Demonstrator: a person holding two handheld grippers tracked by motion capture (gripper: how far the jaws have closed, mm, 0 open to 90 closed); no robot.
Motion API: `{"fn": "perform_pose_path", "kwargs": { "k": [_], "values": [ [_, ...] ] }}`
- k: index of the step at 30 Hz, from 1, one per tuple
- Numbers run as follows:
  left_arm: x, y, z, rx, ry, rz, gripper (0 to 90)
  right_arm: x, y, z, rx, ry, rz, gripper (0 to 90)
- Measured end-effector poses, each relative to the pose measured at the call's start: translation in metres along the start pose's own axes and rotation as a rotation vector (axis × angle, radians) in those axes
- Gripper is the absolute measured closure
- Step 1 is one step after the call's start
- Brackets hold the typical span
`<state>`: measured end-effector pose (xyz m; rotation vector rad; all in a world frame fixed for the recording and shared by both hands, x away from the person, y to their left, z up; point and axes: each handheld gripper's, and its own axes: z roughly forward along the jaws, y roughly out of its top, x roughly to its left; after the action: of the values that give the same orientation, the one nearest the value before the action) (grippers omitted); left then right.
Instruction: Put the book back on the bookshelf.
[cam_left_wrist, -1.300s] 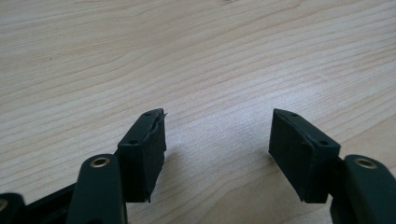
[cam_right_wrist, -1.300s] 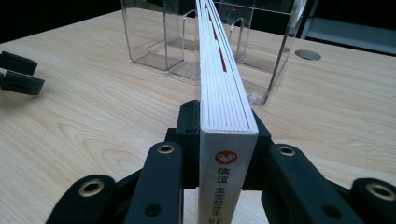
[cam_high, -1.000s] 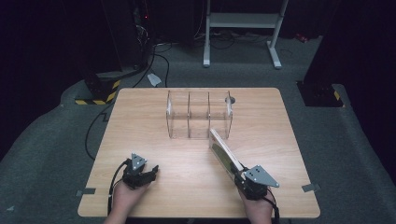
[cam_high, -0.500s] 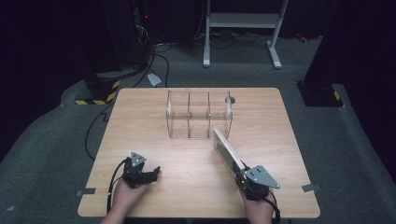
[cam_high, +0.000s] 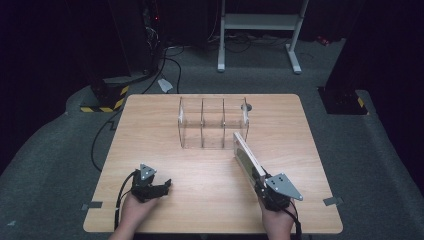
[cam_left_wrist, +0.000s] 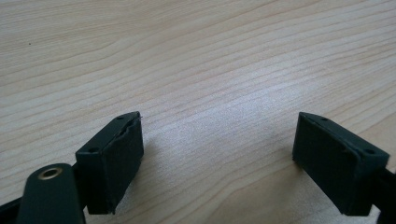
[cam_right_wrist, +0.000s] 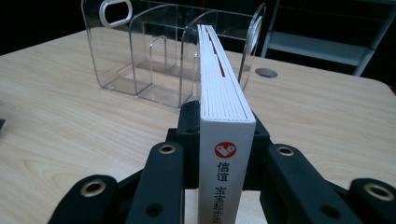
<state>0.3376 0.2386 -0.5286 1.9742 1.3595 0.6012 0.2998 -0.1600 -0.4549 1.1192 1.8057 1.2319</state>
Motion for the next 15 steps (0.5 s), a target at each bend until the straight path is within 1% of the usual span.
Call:
{"fn": "perform_pose_path", "kwargs": {
  "k": [5, 13, 15],
  "values": [
    [0.0, 0.0, 0.0, 0.0, 0.0, 0.002, 16.7, -0.002, 0.01, 0.007, -0.02, -0.014, 0.015, 75.5],
    [0.0, 0.0, 0.0, 0.002, -0.003, 0.006, 16.9, 0.001, 0.023, 0.025, -0.028, -0.033, 0.003, 75.5],
    [0.0, 0.0, 0.0, -0.001, -0.003, 0.004, 17.1, 0.002, 0.027, 0.032, -0.03, -0.042, 0.008, 75.5]
  ]
}}
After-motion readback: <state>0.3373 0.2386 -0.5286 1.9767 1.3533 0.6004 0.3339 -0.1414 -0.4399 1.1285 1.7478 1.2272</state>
